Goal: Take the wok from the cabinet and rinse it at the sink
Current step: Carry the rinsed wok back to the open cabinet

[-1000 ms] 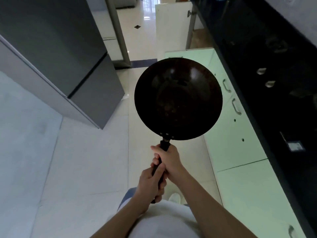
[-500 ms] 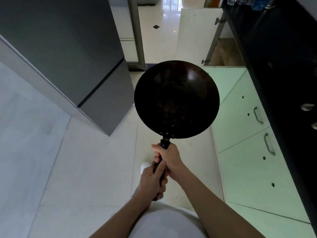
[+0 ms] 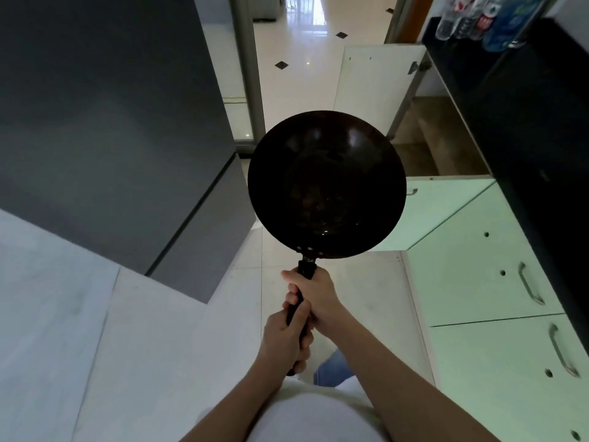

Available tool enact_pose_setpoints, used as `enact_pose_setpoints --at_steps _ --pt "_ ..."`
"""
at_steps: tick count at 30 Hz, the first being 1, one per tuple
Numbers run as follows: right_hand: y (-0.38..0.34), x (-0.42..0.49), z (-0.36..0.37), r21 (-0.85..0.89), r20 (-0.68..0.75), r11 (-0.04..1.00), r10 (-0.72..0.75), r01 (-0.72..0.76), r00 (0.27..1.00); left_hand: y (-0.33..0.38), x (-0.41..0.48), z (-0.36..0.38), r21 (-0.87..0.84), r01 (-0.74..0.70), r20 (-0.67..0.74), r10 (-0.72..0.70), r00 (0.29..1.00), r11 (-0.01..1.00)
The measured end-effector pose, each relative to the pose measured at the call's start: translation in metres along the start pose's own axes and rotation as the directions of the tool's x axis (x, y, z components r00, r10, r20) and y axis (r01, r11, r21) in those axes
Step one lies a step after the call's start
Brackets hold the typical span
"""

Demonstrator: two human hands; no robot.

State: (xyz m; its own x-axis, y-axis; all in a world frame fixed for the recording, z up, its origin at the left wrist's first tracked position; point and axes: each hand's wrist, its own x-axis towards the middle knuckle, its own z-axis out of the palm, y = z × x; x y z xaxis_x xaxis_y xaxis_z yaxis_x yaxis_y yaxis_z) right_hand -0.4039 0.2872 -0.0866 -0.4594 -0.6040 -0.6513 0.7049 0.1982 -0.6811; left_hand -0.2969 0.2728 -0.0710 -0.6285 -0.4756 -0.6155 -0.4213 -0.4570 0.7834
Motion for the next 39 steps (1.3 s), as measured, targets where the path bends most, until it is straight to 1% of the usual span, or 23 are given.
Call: enact_pose_setpoints --at_steps 5,12,15,18,21,27,31,33,36,39 --pt "-0.022 0.051 0.006 0.006 0.007 1.0 0.011 -0.011 1.0 0.023 0.05 -0.009 0.018 -0.006 0.002 0.006 1.0 1.0" --pt "-0.083 0.138 0.002 0.007 0.003 1.0 -0.018 0.018 1.0 0.075 0.146 -0.006 0.126 -0.029 -0.01 0.031 0.999 0.992" --pt "-0.123 0.176 -0.001 0.006 0.037 0.998 -0.063 0.063 0.997 0.11 0.189 0.003 0.106 -0.048 0.006 0.048 0.999 0.993" --pt "-0.174 0.213 -0.009 0.003 0.027 0.997 -0.083 0.083 0.996 0.153 0.232 0.02 0.098 -0.061 0.012 0.06 0.998 0.993" --pt "-0.215 0.246 -0.018 0.039 0.019 0.995 -0.091 0.091 0.996 0.188 0.271 0.037 0.083 -0.072 0.039 0.069 0.997 0.994" --pt "-0.268 0.286 -0.03 0.086 -0.025 0.994 -0.068 0.07 0.997 0.232 0.323 0.055 0.111 -0.041 0.083 0.032 0.996 0.993" --pt "-0.294 0.315 -0.041 0.107 -0.06 0.991 -0.075 0.081 0.995 0.253 0.359 0.066 0.122 -0.028 0.117 0.014 0.993 0.992" --pt "-0.304 0.329 -0.046 0.115 -0.077 0.989 -0.084 0.092 0.994 0.261 0.378 0.071 0.156 -0.036 0.135 0.015 0.991 0.987" --pt "-0.323 0.353 -0.056 0.151 -0.142 0.982 -0.09 0.111 0.986 0.278 0.412 0.078 0.202 -0.039 0.178 0.003 0.984 0.979" --pt "-0.348 0.383 -0.065 0.204 -0.229 0.969 -0.092 0.141 0.969 0.303 0.454 0.084 0.242 -0.028 0.263 -0.038 0.964 0.97"
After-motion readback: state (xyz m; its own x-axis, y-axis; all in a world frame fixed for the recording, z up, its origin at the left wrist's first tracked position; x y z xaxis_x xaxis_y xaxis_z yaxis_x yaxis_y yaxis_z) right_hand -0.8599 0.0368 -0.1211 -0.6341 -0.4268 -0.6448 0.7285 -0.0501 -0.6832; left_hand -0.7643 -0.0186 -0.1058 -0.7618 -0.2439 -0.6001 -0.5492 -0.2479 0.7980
